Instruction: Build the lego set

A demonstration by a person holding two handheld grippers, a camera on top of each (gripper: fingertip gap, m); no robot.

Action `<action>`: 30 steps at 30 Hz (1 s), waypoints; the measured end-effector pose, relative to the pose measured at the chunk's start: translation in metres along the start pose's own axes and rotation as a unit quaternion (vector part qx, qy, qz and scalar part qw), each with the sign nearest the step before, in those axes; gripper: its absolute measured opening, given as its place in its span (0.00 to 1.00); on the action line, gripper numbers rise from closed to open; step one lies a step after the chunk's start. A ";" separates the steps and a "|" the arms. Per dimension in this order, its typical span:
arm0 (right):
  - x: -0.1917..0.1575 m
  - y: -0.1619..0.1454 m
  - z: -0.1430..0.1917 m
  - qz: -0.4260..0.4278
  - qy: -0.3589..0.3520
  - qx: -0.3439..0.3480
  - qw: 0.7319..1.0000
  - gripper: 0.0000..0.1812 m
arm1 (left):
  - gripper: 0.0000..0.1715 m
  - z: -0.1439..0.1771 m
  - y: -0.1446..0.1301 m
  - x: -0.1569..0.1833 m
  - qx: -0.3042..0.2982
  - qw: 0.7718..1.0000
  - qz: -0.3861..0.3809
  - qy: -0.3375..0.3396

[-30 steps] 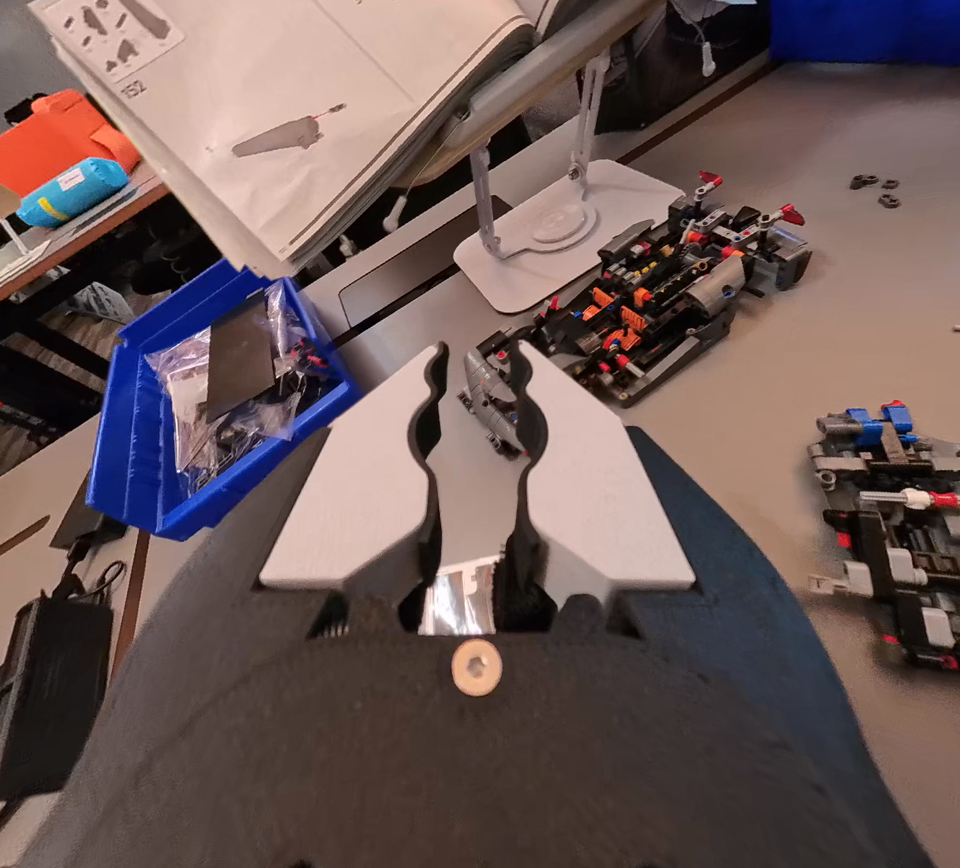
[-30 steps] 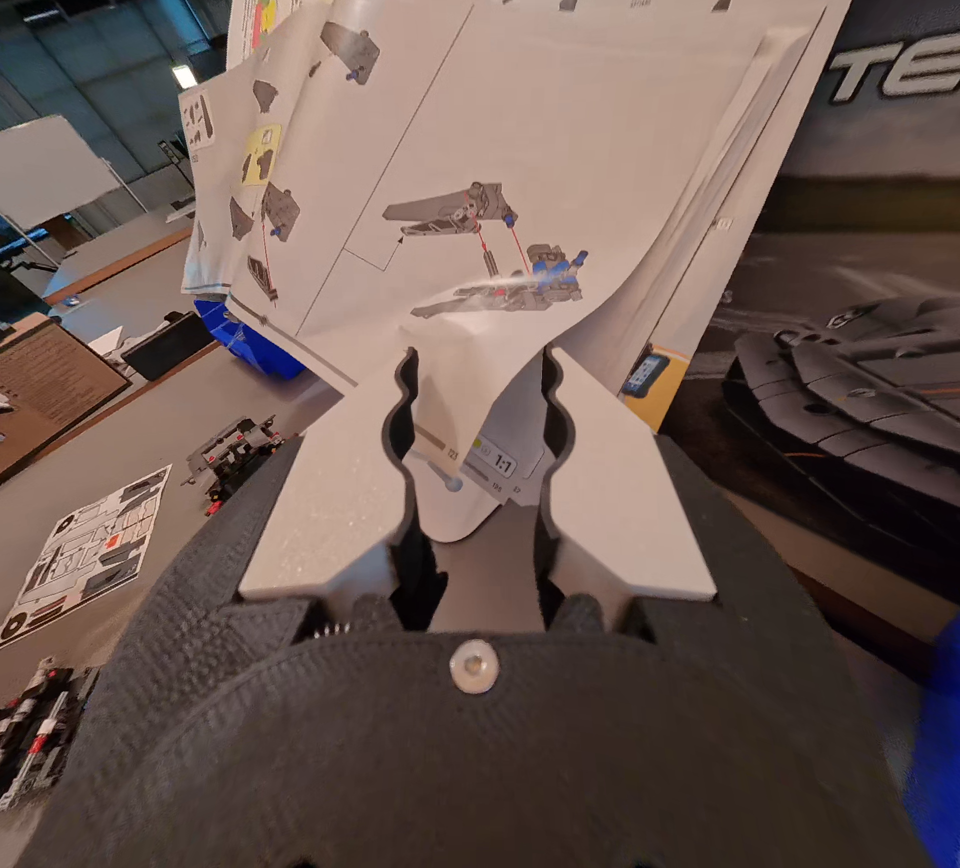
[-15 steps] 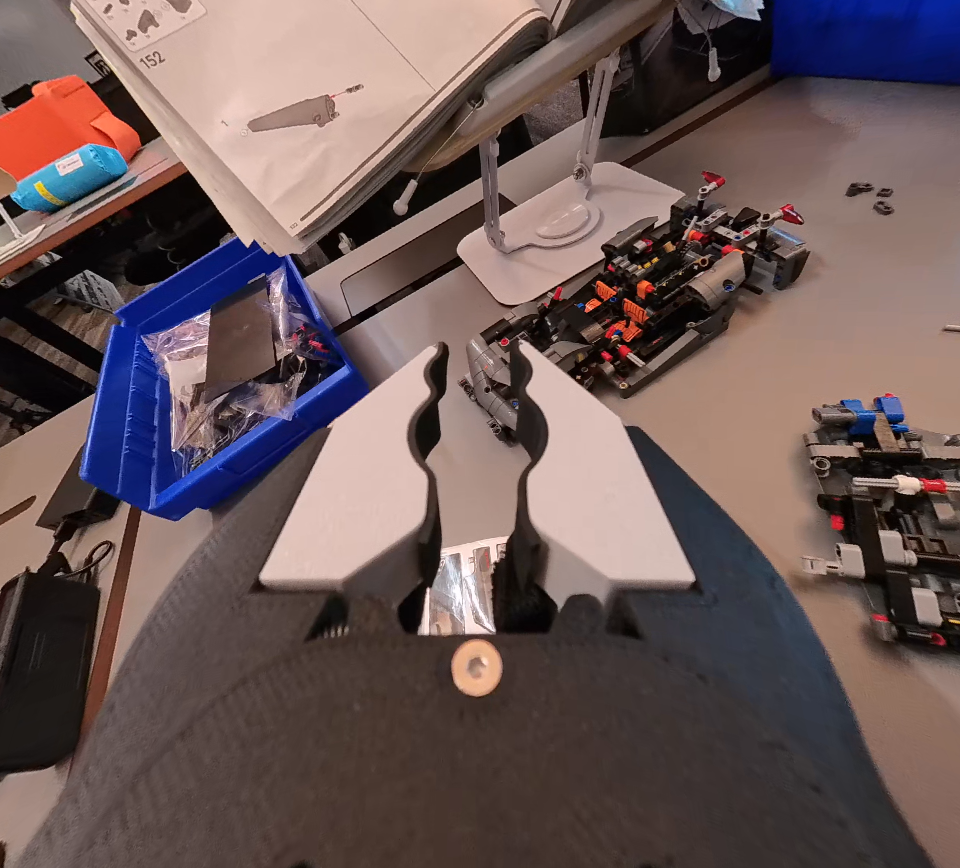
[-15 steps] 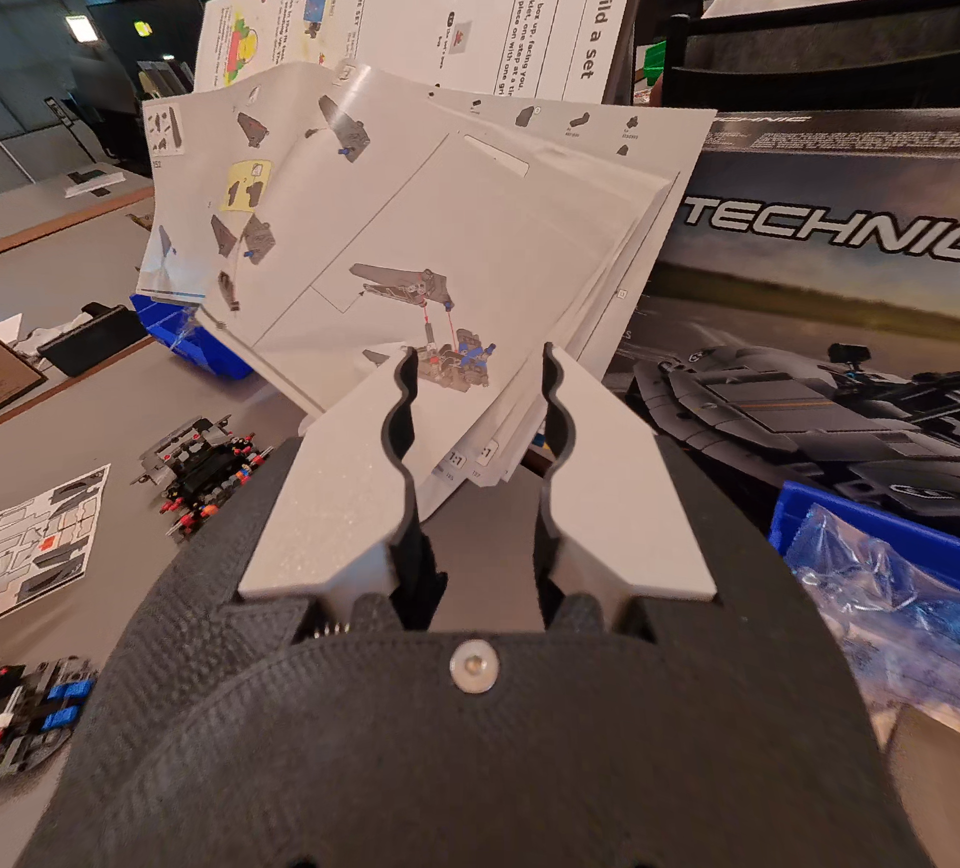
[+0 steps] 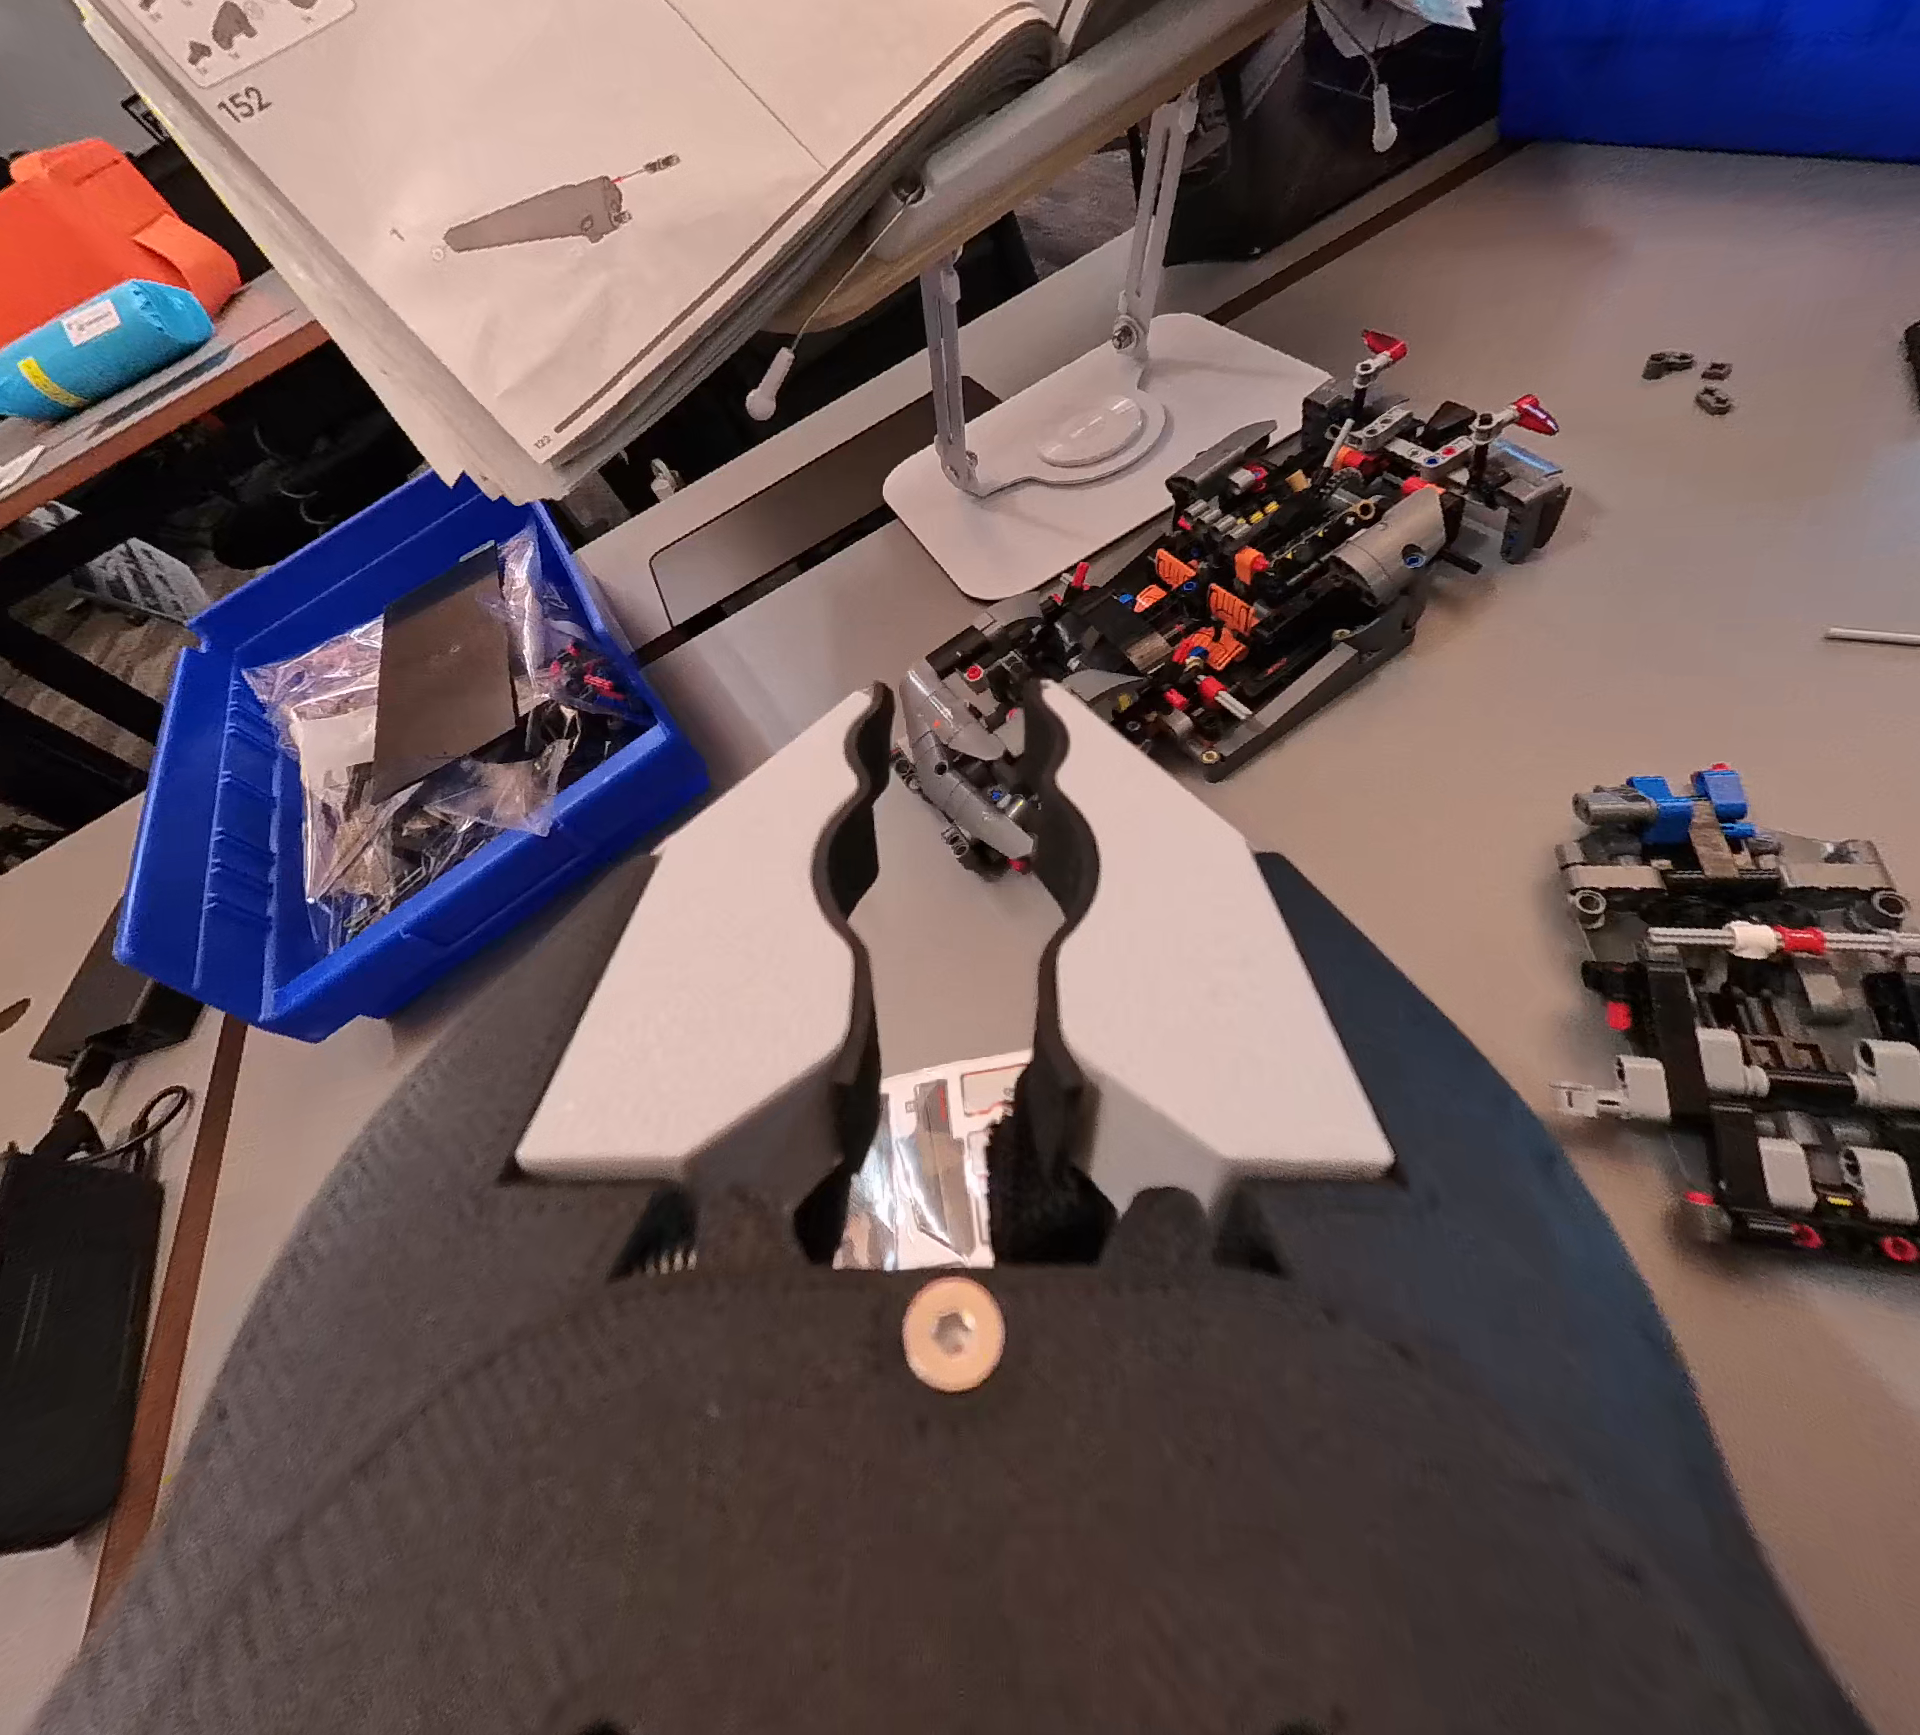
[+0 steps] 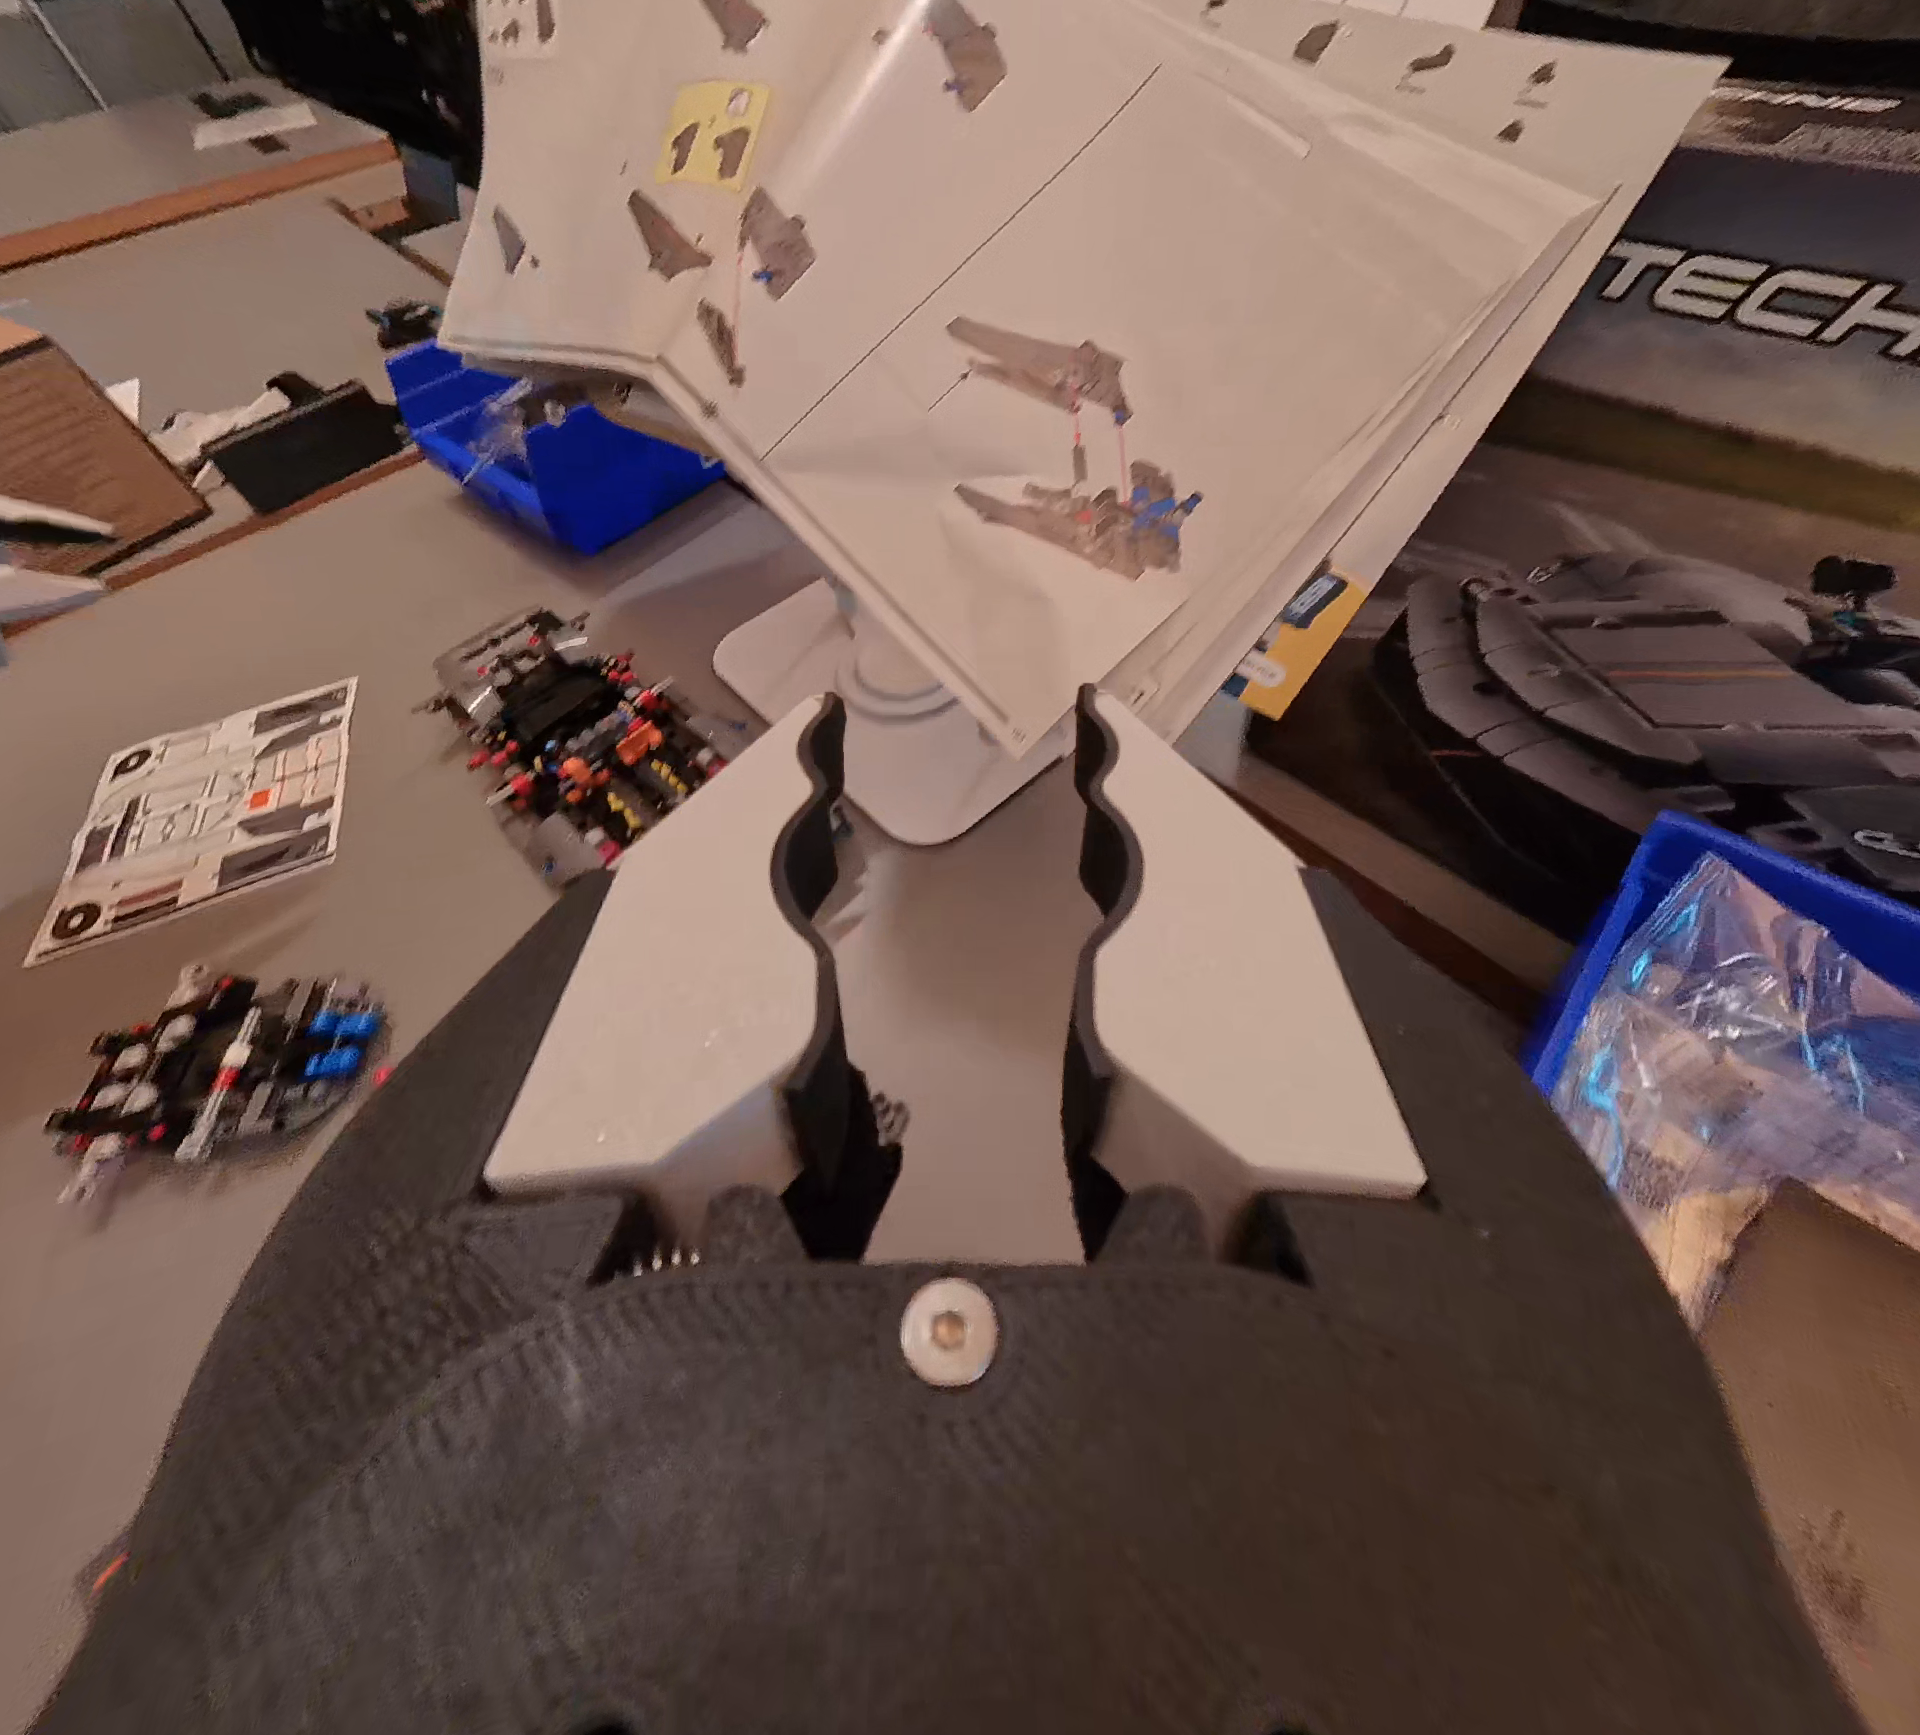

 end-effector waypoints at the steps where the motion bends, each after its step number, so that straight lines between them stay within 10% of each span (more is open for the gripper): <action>1: -0.004 -0.004 0.004 0.004 0.002 -0.008 1.000 0.23 | 0.14 0.001 0.000 0.001 0.000 1.000 0.001 -0.001; 12: -0.033 -0.065 0.038 0.031 0.008 -0.072 0.997 0.00 | 0.15 0.005 0.000 0.019 -0.004 1.000 -0.001 -0.021; 30: -0.037 -0.187 0.049 0.035 -0.031 -0.272 0.961 0.17 | 0.19 0.027 -0.010 0.064 -0.009 0.999 -0.003 -0.052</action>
Point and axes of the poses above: each gripper's, where its closed fingertips meet, z back along the fingers, y out of its top, x = y × z across the jaws, the point moved 7 cm from there along z, back along the fingers, and after that the axes turned 7 degrees about -z, right-handed, at the moved point
